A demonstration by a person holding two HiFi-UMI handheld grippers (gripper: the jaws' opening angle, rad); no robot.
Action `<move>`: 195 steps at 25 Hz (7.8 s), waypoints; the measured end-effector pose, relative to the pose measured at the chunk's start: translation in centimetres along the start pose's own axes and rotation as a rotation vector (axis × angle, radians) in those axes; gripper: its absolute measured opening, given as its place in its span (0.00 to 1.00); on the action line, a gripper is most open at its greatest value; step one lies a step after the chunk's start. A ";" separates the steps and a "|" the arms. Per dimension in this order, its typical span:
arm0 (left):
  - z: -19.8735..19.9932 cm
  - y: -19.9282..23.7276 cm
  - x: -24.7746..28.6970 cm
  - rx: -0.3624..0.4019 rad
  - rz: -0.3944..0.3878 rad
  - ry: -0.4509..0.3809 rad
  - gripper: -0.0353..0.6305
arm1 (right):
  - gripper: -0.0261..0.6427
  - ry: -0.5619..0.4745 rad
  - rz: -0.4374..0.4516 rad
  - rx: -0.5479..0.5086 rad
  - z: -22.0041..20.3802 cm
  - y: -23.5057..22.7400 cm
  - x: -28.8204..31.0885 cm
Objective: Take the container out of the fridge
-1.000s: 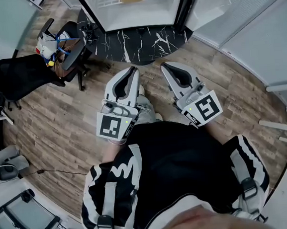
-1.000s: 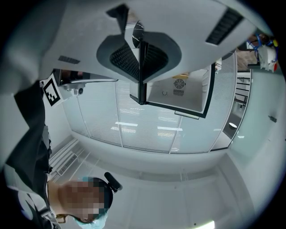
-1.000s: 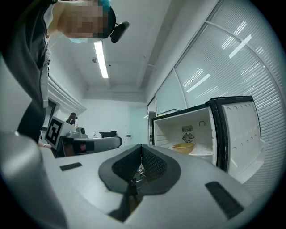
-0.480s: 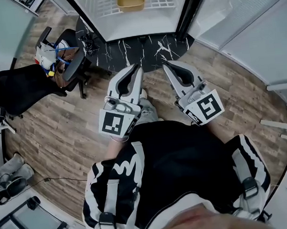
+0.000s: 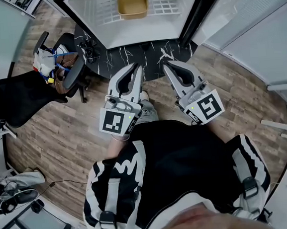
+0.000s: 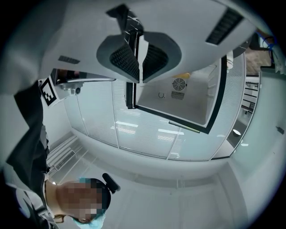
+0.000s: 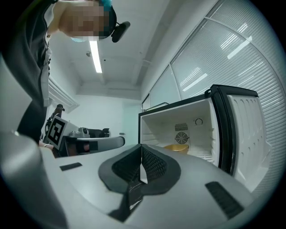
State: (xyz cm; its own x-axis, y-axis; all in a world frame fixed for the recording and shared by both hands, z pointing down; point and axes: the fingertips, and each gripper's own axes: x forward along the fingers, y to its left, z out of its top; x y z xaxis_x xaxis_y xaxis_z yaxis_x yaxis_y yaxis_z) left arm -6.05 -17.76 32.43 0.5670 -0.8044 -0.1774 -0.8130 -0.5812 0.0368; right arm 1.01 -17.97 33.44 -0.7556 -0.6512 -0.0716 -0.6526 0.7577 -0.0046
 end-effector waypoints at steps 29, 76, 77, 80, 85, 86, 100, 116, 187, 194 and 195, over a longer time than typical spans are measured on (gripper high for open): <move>-2.3 11.7 8.8 -0.041 -0.084 0.075 0.08 | 0.06 0.041 -0.103 0.012 -1.1 -7.7 12.2; -4.7 16.4 12.4 0.002 0.001 0.177 0.30 | 0.18 0.102 -0.076 -0.014 -2.7 -12.1 16.2; -4.9 16.4 12.4 0.000 -0.001 0.172 0.32 | 0.20 0.112 -0.077 -0.012 -3.0 -12.3 16.2; -5.4 16.6 12.4 0.001 -0.001 0.191 0.33 | 0.25 0.149 -0.072 -0.006 -3.9 -12.6 16.5; -6.3 16.9 12.8 0.002 0.004 0.212 0.36 | 0.32 0.193 -0.076 0.011 -5.3 -13.4 16.7; -6.5 16.9 12.9 0.003 0.002 0.213 0.36 | 0.33 0.202 -0.081 0.012 -5.5 -13.5 16.7; -9.3 17.8 14.2 0.002 -0.002 0.289 0.39 | 0.40 0.282 -0.079 0.003 -7.9 -15.1 18.4; -11.6 18.5 15.6 0.012 -0.006 0.353 0.43 | 0.42 0.319 -0.046 -0.012 -9.7 -15.6 19.7; -7.0 9.9 7.3 0.037 0.006 0.281 0.42 | 0.42 0.185 -0.042 0.018 -6.1 -6.8 11.7; -6.2 7.1 5.2 0.036 0.024 0.260 0.42 | 0.42 0.178 -0.029 0.031 -5.7 -4.7 8.8; -6.1 6.7 4.9 0.036 0.026 0.256 0.42 | 0.42 0.179 -0.028 0.030 -5.6 -4.5 8.3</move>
State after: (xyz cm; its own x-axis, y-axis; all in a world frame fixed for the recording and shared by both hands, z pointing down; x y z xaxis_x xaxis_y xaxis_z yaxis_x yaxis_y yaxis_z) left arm -7.93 -26.31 37.84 0.5574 -0.8266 0.0778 -0.8292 -0.5589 0.0025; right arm -2.70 -27.03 38.46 -0.7373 -0.6670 0.1075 -0.6732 0.7387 -0.0340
